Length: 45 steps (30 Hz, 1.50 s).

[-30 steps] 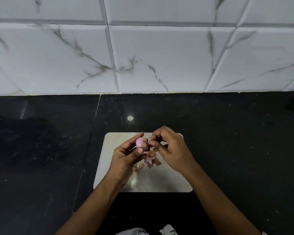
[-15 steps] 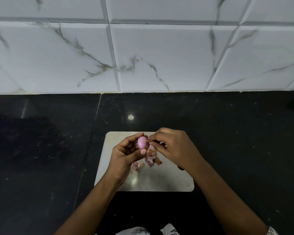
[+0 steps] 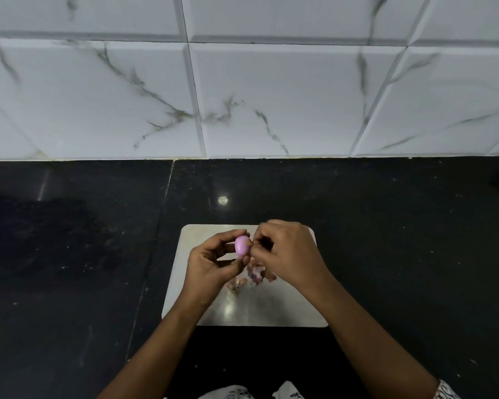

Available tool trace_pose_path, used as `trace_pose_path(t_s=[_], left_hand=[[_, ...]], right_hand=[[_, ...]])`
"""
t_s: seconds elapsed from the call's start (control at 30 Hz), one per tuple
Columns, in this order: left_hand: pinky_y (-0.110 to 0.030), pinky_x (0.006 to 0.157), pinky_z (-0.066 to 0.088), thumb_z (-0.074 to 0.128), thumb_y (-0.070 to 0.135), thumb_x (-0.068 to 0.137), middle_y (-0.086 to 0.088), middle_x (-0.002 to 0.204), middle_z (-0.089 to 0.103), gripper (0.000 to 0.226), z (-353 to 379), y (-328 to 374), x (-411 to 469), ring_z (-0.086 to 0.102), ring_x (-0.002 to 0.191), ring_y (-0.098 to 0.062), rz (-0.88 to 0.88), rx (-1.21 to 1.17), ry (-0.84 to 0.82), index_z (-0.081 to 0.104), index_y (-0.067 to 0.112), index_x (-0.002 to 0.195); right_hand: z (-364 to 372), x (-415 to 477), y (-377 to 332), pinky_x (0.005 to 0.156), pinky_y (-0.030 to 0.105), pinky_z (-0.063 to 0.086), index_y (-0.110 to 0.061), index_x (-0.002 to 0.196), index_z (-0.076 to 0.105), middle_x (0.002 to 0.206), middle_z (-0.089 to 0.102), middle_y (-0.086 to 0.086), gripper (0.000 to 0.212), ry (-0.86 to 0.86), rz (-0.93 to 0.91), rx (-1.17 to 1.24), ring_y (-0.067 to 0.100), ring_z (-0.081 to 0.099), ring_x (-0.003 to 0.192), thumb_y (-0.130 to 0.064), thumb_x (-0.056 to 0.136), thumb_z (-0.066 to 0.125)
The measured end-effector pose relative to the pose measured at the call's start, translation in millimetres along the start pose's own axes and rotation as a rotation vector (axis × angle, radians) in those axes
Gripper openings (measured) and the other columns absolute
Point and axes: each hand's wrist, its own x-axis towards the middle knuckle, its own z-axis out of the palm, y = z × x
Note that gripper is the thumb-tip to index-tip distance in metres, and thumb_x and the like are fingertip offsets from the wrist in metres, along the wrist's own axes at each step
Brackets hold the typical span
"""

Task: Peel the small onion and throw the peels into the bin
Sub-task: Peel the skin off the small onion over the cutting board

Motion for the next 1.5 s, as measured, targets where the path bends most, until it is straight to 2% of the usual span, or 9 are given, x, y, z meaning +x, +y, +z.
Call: trace_pose_path(t_s=[0.23, 0.33, 0.53, 0.63, 0.77, 0.87, 1.1, 1.33, 1.5], left_hand=[[-0.027, 0.079, 0.057, 0.072, -0.013, 0.07, 0.007, 0.108, 0.072, 0.047, -5.5, 4.2, -0.3, 0.07, 0.095, -0.017, 0.016, 0.06, -0.087, 0.067, 0.017, 0.106], [-0.025, 0.079, 0.056, 0.073, -0.013, 0.068, 0.008, 0.105, 0.073, 0.05, -6.7, 3.5, -0.2, 0.071, 0.095, -0.017, 0.003, 0.01, -0.101, 0.069, 0.02, 0.105], [-0.021, 0.076, 0.055, 0.082, -0.001, 0.058, 0.004, 0.099, 0.075, 0.049, -6.3, -0.6, -1.7, 0.07, 0.093, -0.013, -0.057, -0.202, -0.097, 0.076, 0.032, 0.093], [-0.022, 0.071, 0.055, 0.088, 0.02, 0.056, 0.001, 0.098, 0.075, 0.04, -1.8, -1.1, -3.0, 0.07, 0.091, -0.014, -0.108, -0.33, -0.051, 0.076, 0.029, 0.093], [-0.018, 0.056, 0.055, 0.094, 0.039, 0.032, -0.003, 0.097, 0.075, 0.062, 3.2, -1.5, -4.4, 0.072, 0.083, -0.018, -0.26, -0.552, 0.026, 0.077, 0.023, 0.09], [-0.017, 0.052, 0.055, 0.094, 0.037, 0.032, -0.005, 0.1, 0.074, 0.064, 4.0, -4.0, -6.3, 0.073, 0.081, -0.019, -0.309, -0.629, 0.034, 0.077, 0.021, 0.091], [-0.02, 0.056, 0.058, 0.095, 0.03, 0.035, -0.003, 0.111, 0.072, 0.066, -5.0, -7.7, -10.0, 0.072, 0.09, -0.019, -0.378, -0.746, -0.031, 0.076, 0.019, 0.098], [-0.021, 0.055, 0.058, 0.094, 0.033, 0.036, -0.008, 0.102, 0.074, 0.067, -2.2, -3.6, -7.0, 0.073, 0.086, -0.018, -0.398, -0.772, -0.03, 0.076, 0.022, 0.099], [-0.021, 0.054, 0.057, 0.093, 0.037, 0.038, -0.008, 0.091, 0.075, 0.067, -0.4, 1.5, -5.0, 0.073, 0.078, -0.014, -0.381, -0.723, -0.026, 0.075, 0.027, 0.101]], right_hand=[[-3.0, 2.2, 2.5, 0.062, 0.019, 0.048, -0.022, 0.073, 0.067, 0.065, 0.061, -0.012, 0.009, -0.157, 0.322, 0.209, 0.005, 0.059, 0.064, -0.023, 0.082, 0.066], [-4.3, 6.6, 6.6, 0.068, 0.028, 0.054, -0.018, 0.07, 0.067, 0.068, 0.065, -0.004, 0.014, -0.267, 0.448, 0.382, 0.008, 0.062, 0.065, -0.016, 0.083, 0.063], [-7.1, 10.9, 12.8, 0.05, 0.026, 0.043, -0.004, 0.072, 0.066, 0.058, 0.061, 0.008, 0.023, -0.498, 0.685, 0.868, 0.014, 0.055, 0.048, -0.006, 0.087, 0.049], [-8.6, 11.0, 12.4, 0.048, 0.022, 0.042, -0.007, 0.068, 0.065, 0.058, 0.059, 0.005, 0.026, -0.496, 0.711, 1.031, 0.013, 0.051, 0.051, -0.005, 0.087, 0.048], [-8.6, 7.8, 12.1, 0.044, 0.016, 0.045, -0.006, 0.07, 0.065, 0.057, 0.059, 0.002, 0.025, -0.4, 0.707, 1.172, 0.007, 0.053, 0.049, -0.006, 0.089, 0.049], [-1.2, 4.1, 16.6, 0.051, 0.02, 0.05, -0.008, 0.081, 0.071, 0.066, 0.064, 0.003, 0.019, -0.289, 0.661, 1.049, 0.008, 0.059, 0.056, -0.009, 0.091, 0.054], [20.8, -3.1, 33.4, 0.08, 0.035, 0.054, -0.018, 0.101, 0.071, 0.099, 0.071, -0.002, 0.018, -0.249, 0.376, 0.188, 0.01, 0.064, 0.086, -0.023, 0.09, 0.058], [7.9, -7.2, 6.0, 0.066, 0.012, 0.048, -0.018, 0.093, 0.071, 0.085, 0.066, -0.005, 0.014, 0.114, 0.063, 0.361, 0.003, 0.06, 0.077, -0.015, 0.079, 0.071], [5.8, -1.3, -3.5, 0.063, 0.027, 0.052, -0.02, 0.097, 0.073, 0.085, 0.067, -0.004, 0.02, 0.079, -0.112, 0.209, 0.007, 0.062, 0.073, -0.028, 0.079, 0.069]])
